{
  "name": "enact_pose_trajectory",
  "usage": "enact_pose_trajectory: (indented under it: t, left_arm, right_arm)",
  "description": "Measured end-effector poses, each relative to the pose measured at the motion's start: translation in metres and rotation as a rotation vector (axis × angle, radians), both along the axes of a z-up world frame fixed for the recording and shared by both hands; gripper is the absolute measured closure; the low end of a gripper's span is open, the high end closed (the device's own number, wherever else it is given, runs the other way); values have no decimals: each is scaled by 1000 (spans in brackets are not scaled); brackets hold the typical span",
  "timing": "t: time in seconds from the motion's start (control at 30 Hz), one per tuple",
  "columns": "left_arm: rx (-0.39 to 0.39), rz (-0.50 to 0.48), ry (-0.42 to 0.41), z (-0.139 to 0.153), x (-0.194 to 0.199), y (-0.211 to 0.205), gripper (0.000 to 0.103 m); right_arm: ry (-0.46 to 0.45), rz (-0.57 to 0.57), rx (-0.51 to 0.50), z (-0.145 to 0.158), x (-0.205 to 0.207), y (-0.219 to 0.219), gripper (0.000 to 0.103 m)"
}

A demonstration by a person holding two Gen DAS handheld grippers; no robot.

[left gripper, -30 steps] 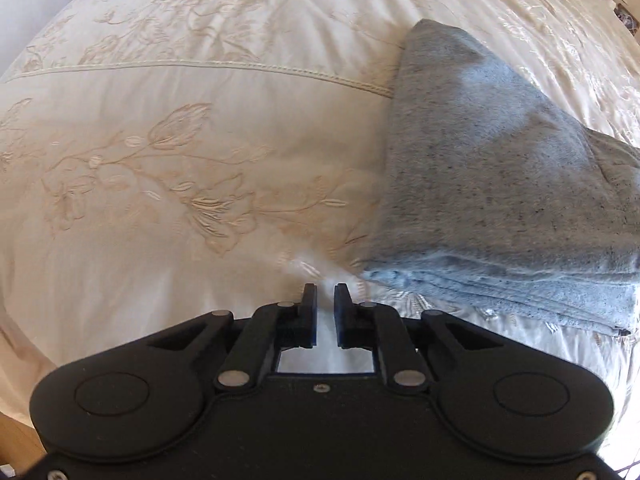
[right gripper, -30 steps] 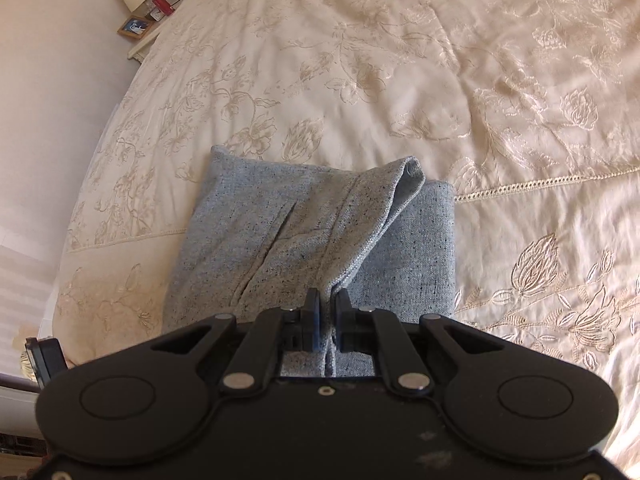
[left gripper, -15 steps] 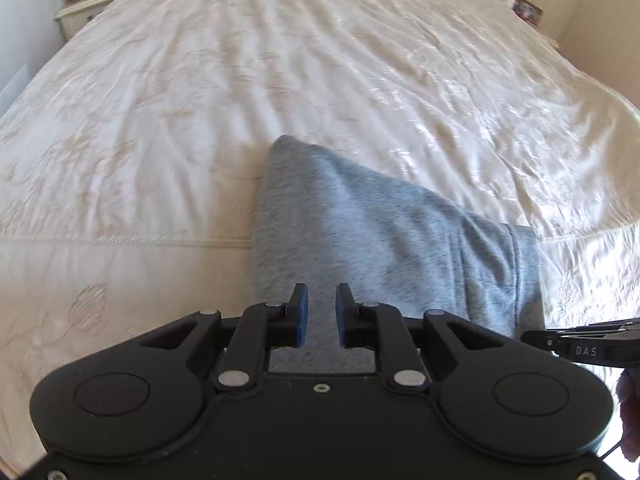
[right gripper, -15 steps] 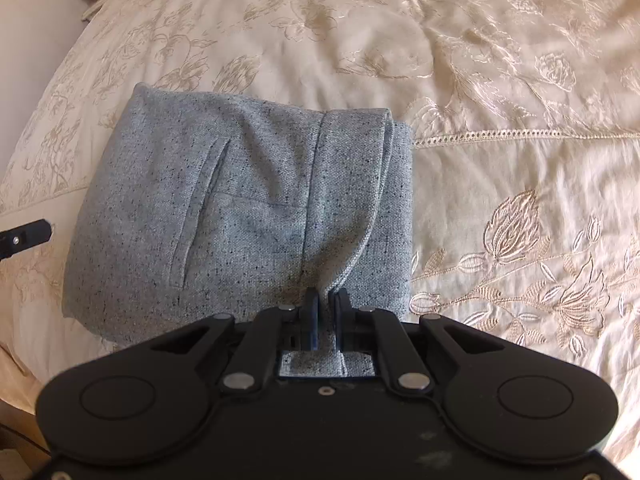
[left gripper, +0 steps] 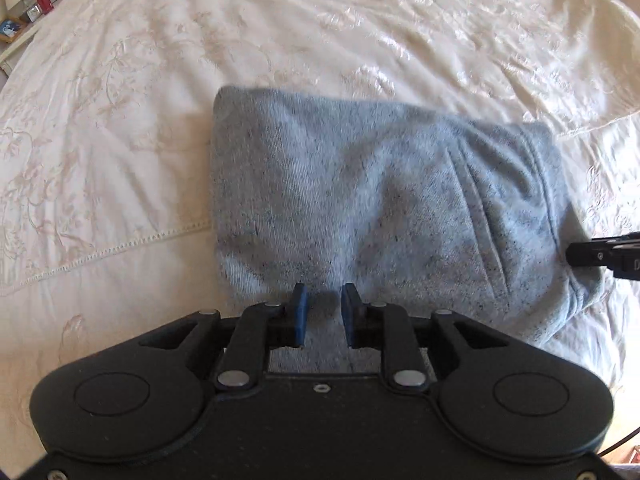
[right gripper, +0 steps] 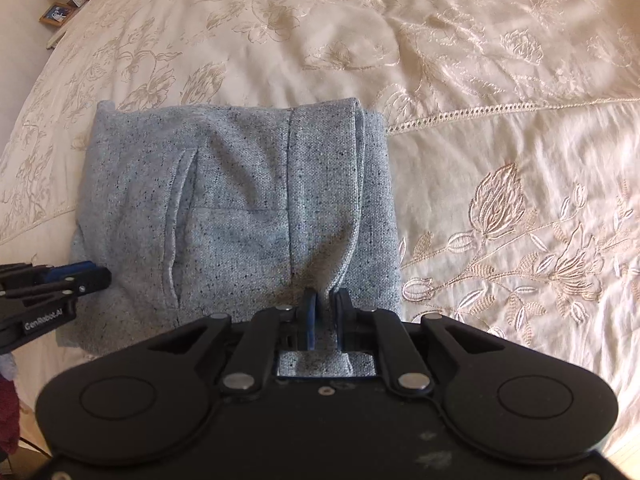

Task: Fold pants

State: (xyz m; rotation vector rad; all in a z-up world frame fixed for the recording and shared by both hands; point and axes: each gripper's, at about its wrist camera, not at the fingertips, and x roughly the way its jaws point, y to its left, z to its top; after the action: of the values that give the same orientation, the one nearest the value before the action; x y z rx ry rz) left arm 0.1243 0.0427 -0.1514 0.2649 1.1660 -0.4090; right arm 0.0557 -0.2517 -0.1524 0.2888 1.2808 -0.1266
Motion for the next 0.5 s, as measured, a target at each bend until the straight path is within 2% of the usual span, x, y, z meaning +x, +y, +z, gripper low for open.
enact_pose_trajectory:
  t: [0.07, 0.13, 0.2, 0.3, 0.37, 0.43, 0.5]
  left_arm:
    - [-27, -3, -32, 13, 12, 1, 73]
    - [-49, 2, -40, 16, 32, -1, 73]
    - [-40, -2, -51, 9, 57, -8, 73]
    - [16, 9, -51, -10, 87, -19, 73]
    - [24, 26, -7, -26, 104, -19, 69]
    - [42, 21, 45, -41, 113, -19, 68]
    - [51, -14, 30, -42, 110, -21, 68]
  right_arm:
    - [-75, -10, -73, 19, -2, 6, 83]
    - [-154, -10, -98, 33, 2, 13, 79]
    - [-185, -9, -101, 36, 16, 17, 77]
    - [-163, -27, -114, 22, 44, 20, 76]
    - [-123, -51, -141, 6, 57, 20, 75]
    - [-75, -97, -144, -13, 65, 16, 64]
    - [-92, -127, -134, -19, 62, 12, 60]
